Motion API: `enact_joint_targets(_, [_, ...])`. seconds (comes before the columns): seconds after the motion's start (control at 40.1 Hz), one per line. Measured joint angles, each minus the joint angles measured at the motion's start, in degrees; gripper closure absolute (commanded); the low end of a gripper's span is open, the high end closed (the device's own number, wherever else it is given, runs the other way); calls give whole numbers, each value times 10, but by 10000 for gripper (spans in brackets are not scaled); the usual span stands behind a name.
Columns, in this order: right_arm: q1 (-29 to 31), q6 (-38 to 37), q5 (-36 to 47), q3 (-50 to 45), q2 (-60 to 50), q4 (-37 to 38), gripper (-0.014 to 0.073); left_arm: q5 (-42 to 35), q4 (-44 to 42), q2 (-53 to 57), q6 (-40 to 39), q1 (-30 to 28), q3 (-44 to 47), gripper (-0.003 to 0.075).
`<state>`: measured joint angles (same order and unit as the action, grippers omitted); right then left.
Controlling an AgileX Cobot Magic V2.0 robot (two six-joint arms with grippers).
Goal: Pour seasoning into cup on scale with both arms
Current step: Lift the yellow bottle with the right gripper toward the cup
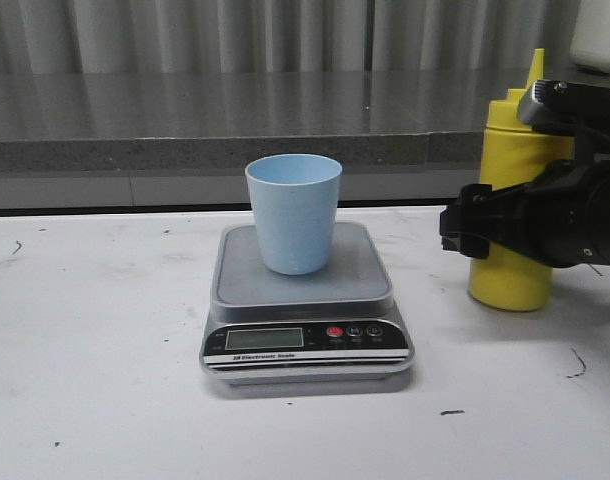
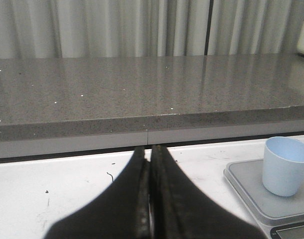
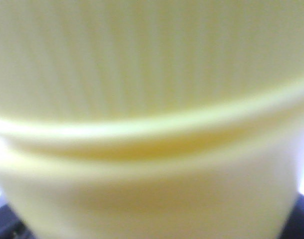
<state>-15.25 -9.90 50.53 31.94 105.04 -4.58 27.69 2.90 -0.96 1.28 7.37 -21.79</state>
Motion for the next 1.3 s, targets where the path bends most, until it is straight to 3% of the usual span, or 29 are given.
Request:
enact_joint_targets(0.125, [0, 0, 16, 0, 1, 1, 285, 0, 0, 0, 0, 0, 0, 740])
enact_joint_targets(0.225, [0, 0, 20, 0, 1, 1, 461, 0, 0, 0, 0, 0, 0, 740])
enact_joint_targets(0.274, [0, 0, 23, 0, 1, 4, 508, 0, 0, 0, 0, 0, 0, 740])
enact_joint_targets(0.599, [0, 6, 76, 0, -8, 24, 517, 0, 0, 0, 0, 0, 0, 740])
enact_joint_targets(0.798, [0, 99, 53, 25, -46, 26, 517, 0, 0, 0, 0, 0, 0, 740])
enact_joint_targets(1.123, [0, 409, -96, 119, -68, 26, 517, 0, 0, 0, 0, 0, 0, 740])
enact_joint_targets(1.297, [0, 619, -111, 146, -68, 26, 517, 0, 0, 0, -1, 0, 0, 740])
